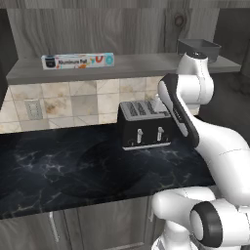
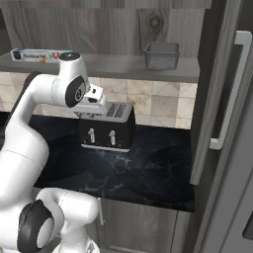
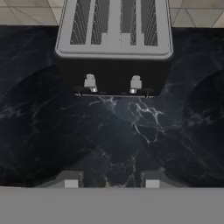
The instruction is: Retrieve the tupperware and aluminum foil from the cabinet and place them on the dining counter near the plate with mushroom and lemon to prepare for storing leftovers.
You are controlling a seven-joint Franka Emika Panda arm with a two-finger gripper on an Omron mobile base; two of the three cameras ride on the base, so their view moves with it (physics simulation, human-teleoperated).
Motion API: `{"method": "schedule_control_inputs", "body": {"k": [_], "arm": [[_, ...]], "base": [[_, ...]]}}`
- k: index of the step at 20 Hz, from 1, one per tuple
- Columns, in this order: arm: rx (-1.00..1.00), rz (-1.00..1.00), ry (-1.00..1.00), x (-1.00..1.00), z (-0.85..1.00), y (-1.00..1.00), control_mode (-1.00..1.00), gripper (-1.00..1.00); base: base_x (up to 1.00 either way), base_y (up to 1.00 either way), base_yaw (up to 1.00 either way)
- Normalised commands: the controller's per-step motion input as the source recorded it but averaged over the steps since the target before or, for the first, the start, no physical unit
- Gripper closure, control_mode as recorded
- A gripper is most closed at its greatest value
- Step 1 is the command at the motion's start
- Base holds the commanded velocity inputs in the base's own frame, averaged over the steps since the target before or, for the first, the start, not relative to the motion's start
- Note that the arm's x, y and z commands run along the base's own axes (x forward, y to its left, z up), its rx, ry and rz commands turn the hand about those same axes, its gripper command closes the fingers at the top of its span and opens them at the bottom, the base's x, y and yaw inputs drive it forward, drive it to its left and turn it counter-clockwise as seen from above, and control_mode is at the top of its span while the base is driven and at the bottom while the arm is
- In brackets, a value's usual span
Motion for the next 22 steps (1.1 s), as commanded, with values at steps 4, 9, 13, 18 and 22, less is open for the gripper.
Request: {"method": "schedule_control_inputs", "body": {"k": [4, 9, 13, 18, 22], "arm": [[-0.01, 0.00, -0.05, 0.00, 0.00, 0.09, -1.00, -1.00], [-0.01, 0.00, -0.31, -0.12, 0.14, 0.10, -1.00, -1.00], [0.01, 0.00, -0.48, -0.13, 0.45, 0.00, -1.00, -1.00], [0.05, 0.00, -0.50, -0.01, 0.55, 0.00, -1.00, -1.00], [0.04, 0.00, -0.34, 0.00, 0.53, -0.08, -1.00, -1.00]], "base": [[0.00, 0.00, 0.00], [0.00, 0.00, 0.00], [0.00, 0.00, 0.00], [0.00, 0.00, 0.00], [0.00, 0.00, 0.00]]}}
